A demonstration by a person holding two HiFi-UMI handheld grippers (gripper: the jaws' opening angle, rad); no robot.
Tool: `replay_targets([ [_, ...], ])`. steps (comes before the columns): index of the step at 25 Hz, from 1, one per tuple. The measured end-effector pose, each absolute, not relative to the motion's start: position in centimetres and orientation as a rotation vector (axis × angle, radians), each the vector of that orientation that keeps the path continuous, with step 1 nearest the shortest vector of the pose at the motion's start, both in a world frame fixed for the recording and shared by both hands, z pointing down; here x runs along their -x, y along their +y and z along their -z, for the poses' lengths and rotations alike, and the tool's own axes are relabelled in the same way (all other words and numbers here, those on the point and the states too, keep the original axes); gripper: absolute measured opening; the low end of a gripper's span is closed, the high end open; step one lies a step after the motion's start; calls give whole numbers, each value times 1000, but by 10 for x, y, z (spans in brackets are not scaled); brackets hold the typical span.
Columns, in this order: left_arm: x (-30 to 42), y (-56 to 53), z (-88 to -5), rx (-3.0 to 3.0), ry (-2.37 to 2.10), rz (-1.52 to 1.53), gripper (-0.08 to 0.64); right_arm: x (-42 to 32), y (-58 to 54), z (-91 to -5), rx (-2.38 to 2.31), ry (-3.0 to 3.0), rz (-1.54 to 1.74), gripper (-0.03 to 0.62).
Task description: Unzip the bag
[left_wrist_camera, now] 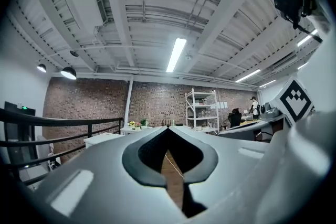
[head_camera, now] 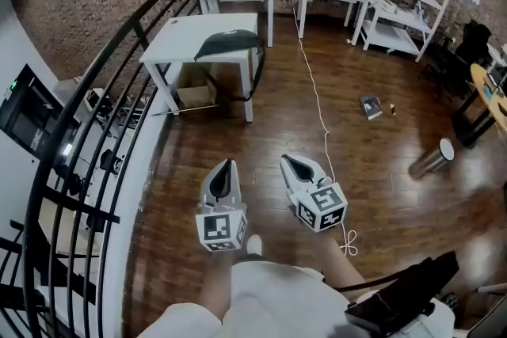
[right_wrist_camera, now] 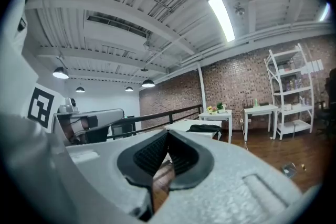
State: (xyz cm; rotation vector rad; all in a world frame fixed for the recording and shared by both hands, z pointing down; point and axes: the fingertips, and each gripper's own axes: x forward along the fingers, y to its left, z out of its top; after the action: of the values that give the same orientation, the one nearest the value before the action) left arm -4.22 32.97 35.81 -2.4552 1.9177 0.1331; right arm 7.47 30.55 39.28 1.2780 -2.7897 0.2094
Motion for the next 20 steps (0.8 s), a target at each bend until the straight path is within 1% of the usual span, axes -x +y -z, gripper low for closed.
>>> replay_targets([
  [4, 78, 274, -346, 2457, 1923, -168, 18, -30, 258, -369, -1236, -2828, -141, -9],
  [10, 106, 209, -352, 2468, 1967, -157, 17, -8, 192, -396, -1203, -2785, -247, -8],
  [15, 107, 119, -368, 2450, 2004, -131, 17, -14, 100, -399, -1208, -2809, -216, -9],
  [20, 66, 4, -365, 2447, 1901, -31, 17, -55, -17, -379, -1300, -2846, -175, -9],
])
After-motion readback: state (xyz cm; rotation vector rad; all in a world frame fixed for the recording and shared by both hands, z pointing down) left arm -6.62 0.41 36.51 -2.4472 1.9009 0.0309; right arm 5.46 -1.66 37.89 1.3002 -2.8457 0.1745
